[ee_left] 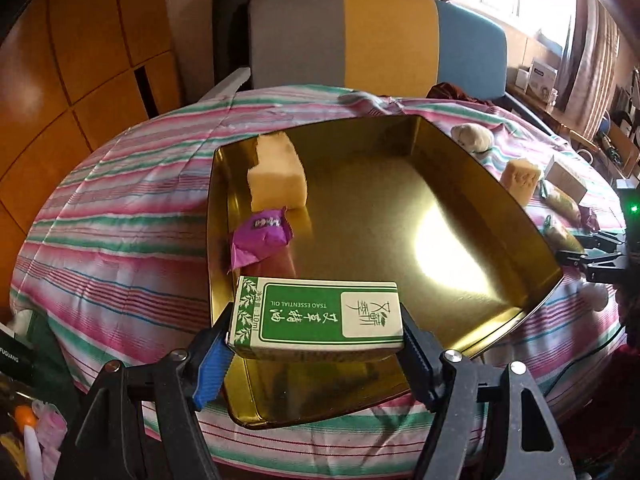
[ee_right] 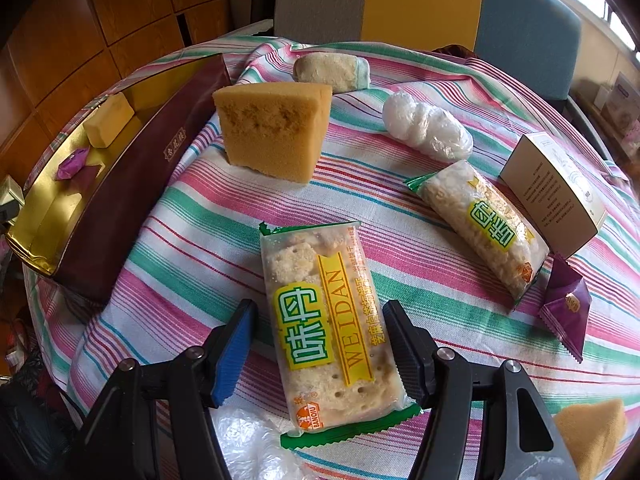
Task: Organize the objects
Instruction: 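Carry the green box into the tray and open the left gripper, then carry the WEIDAN cracker pack to the tray and release it with the right gripper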
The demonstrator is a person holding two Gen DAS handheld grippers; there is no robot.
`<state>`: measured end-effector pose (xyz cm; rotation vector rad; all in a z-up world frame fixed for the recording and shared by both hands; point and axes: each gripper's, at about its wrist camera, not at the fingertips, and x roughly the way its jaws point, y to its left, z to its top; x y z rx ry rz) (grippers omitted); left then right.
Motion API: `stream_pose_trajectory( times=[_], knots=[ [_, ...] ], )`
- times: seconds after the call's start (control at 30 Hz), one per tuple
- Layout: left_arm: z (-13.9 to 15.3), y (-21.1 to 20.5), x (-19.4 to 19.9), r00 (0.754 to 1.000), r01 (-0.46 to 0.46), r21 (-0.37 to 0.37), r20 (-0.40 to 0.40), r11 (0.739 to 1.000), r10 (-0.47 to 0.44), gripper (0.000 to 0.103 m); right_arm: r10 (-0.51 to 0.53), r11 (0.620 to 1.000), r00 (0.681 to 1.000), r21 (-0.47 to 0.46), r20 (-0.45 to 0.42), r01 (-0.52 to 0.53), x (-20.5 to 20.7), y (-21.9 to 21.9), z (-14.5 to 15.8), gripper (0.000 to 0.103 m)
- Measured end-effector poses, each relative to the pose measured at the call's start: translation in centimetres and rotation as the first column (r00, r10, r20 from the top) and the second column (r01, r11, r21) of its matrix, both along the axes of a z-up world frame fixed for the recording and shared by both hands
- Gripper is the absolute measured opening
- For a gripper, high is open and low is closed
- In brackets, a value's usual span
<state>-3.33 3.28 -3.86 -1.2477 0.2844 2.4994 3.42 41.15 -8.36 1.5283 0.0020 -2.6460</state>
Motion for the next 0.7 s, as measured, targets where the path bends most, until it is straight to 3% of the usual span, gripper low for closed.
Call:
stream_pose_trajectory(
  times=[0.47,0.7],
  knots=[
    [-1.8,-0.7,-0.5,0.998,-0.025,-0.001,0.05,1.0,0.025,0.075,-0.002,1.0,1.0,-0.003,-0.001,0.002,-0.2,-0.1,-0.1,0.066],
    [-1.4,-0.7,-0.2,0.999,-0.015,0.013,0.046,1.0,0.015,0.082,-0.011,1.0,1.0,0.009,-0.003,0.011,-0.2,-0.3,-0.1,0.066]
  ],
)
